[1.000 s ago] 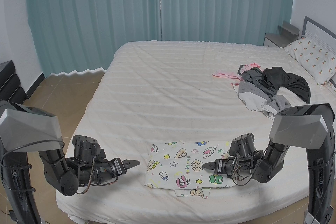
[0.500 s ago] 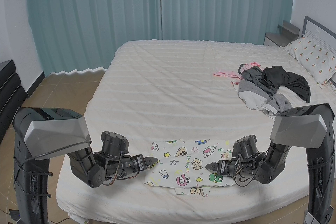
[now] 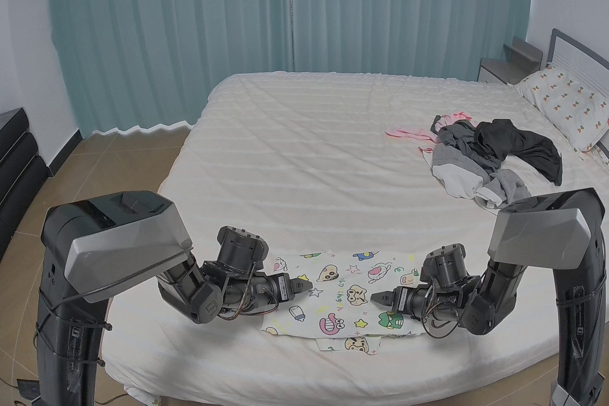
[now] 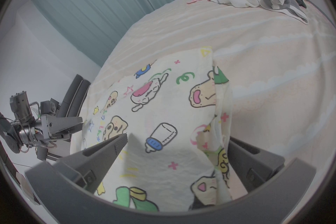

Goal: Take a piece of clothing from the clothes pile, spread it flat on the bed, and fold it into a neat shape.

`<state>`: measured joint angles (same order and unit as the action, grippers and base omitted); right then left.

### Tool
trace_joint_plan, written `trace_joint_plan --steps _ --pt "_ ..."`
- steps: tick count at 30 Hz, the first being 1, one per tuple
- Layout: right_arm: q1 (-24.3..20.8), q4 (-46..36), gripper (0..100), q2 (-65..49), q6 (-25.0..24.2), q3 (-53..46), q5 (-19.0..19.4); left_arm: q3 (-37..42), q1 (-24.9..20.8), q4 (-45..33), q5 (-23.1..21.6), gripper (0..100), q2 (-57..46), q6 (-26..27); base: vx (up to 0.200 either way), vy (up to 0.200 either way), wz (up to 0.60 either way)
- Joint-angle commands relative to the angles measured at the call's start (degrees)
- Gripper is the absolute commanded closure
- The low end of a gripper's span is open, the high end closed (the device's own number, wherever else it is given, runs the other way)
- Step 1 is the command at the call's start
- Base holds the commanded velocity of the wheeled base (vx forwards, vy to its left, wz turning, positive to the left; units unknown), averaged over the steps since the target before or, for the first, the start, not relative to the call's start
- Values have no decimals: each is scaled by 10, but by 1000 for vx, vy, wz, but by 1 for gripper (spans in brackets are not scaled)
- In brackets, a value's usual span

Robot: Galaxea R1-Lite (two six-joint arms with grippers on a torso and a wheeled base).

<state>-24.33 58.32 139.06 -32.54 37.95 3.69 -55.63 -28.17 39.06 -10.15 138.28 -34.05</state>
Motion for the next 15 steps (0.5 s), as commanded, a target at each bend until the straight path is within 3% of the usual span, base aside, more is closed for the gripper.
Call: trace_joint_plan --steps 1,2,3,5,6,15 --pt "-5 16 0 15 -7 -1 0 -12 -9 0 0 0 6 -2 0 0 0" --pt "-7 19 0 17 -6 1 -1 -12 -11 -1 -1 0 6 -2 0 0 0" --pt "-7 19 0 17 -6 1 -1 -12 -11 -1 -1 100 6 -2 0 0 0" --pt "-14 18 0 23 -5 5 -1 -12 -15 -1 -1 100 6 -2 0 0 0" --pt "-14 19 100 24 -6 7 -1 -11 -16 -1 -1 100 6 -2 0 0 0" --pt "-17 53 100 24 -29 2 -1 3 -21 0 3 100 3 -5 0 0 0"
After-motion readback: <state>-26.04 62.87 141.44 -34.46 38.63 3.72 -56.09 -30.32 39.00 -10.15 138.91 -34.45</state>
